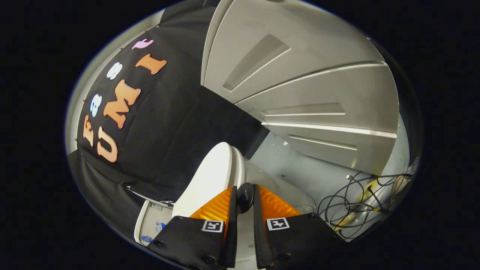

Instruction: Open the toilet lid.

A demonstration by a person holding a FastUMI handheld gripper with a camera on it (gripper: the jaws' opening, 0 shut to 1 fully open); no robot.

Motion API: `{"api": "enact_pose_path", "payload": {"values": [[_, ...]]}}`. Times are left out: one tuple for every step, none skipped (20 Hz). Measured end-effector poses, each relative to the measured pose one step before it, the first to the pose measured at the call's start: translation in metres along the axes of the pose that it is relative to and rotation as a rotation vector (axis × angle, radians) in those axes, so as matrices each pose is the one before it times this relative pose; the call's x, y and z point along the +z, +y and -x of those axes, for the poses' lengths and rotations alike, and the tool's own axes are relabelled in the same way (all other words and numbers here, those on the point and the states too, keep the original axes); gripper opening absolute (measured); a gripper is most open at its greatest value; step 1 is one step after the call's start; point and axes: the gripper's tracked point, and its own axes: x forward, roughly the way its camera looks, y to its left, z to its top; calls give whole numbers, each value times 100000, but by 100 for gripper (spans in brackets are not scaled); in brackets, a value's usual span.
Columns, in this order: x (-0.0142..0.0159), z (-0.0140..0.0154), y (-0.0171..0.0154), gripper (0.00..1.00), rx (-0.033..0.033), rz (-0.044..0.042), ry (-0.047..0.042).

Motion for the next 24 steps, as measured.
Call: {"api": "enact_pose_path", "payload": {"values": [[292, -388, 135, 28, 564, -807, -1403], [91, 353, 287, 23, 1609, -1844, -624], [191, -252, 230, 16, -644, -3241, -255], [80, 544, 227, 8, -582, -433, 98], [-121, -108, 4, 9, -373, 1084, -86], [8, 248, 231, 9, 266, 736, -179], [130, 132, 328, 8, 757, 707, -483], [199, 246, 444, 9, 797, 99, -494], [279, 299, 641, 9, 660, 904, -951], [366, 264, 704, 9, 648, 2566, -1306], [574, 375, 1111, 8, 1490, 3662, -2120], [567, 213, 1129, 9, 1287, 2963, -1577], [595, 197, 1253, 9, 1729, 3288, -1352], [608, 208, 1114, 8, 1230, 2463, -952], [416, 71, 858, 8, 182, 2441, -135], [416, 192, 722, 8, 584, 2910, -535], [489, 10, 598, 8, 36, 2953, -459], [361, 74, 839, 8, 520, 2438, -580], [320, 53, 591, 8, 199, 2440, -135], [514, 232, 946, 8, 969, 2126, -1036], [521, -66, 975, 8, 595, 1891, -354], [543, 185, 1028, 8, 751, 2291, -960], [610, -29, 1182, 8, 801, 2907, -1053], [568, 3, 1195, 8, 773, 3417, -857]]}}
